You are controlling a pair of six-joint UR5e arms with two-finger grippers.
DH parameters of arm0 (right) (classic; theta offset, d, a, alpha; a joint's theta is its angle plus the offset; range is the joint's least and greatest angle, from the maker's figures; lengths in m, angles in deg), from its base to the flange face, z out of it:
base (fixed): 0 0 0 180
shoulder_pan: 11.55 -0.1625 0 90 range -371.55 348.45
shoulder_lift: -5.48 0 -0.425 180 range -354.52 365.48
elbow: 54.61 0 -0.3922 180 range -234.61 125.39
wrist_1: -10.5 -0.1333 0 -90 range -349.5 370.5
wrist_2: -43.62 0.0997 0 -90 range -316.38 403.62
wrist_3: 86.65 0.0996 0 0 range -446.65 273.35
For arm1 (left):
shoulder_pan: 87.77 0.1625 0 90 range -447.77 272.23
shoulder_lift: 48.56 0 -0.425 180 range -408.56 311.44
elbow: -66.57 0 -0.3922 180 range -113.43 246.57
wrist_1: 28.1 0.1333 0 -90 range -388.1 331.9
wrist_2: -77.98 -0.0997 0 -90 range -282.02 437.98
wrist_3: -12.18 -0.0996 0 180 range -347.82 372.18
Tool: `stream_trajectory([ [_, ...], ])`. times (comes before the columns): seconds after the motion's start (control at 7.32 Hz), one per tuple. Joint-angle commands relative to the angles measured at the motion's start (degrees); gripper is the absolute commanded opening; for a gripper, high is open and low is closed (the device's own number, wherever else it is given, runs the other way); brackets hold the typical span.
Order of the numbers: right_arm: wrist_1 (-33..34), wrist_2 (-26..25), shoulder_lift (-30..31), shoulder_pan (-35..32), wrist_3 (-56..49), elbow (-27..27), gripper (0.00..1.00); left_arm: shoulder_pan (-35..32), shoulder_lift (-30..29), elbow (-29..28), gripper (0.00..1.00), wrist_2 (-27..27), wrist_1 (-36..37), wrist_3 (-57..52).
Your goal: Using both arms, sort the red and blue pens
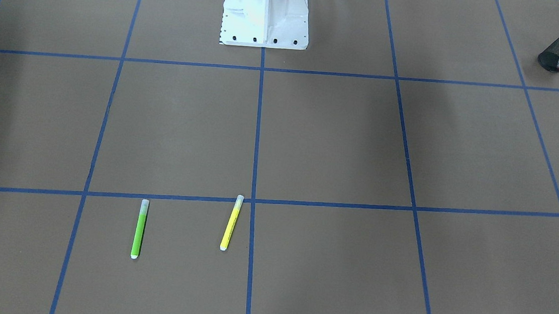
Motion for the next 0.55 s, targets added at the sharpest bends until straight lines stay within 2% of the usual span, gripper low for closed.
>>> stream_trajectory([
  [0.0, 0.00, 0.05, 0.17, 0.08, 0.01, -0.32, 1.00, 0.10, -0.18, 0.01, 1.00, 0.25, 0.04, -0.02],
  [0.41, -0.09, 0.22, 0.61, 0.43, 0.01, -0.58, 1.00, 0.18, -0.27, 0.27, 1.00, 0.25, -0.05, 0.06],
])
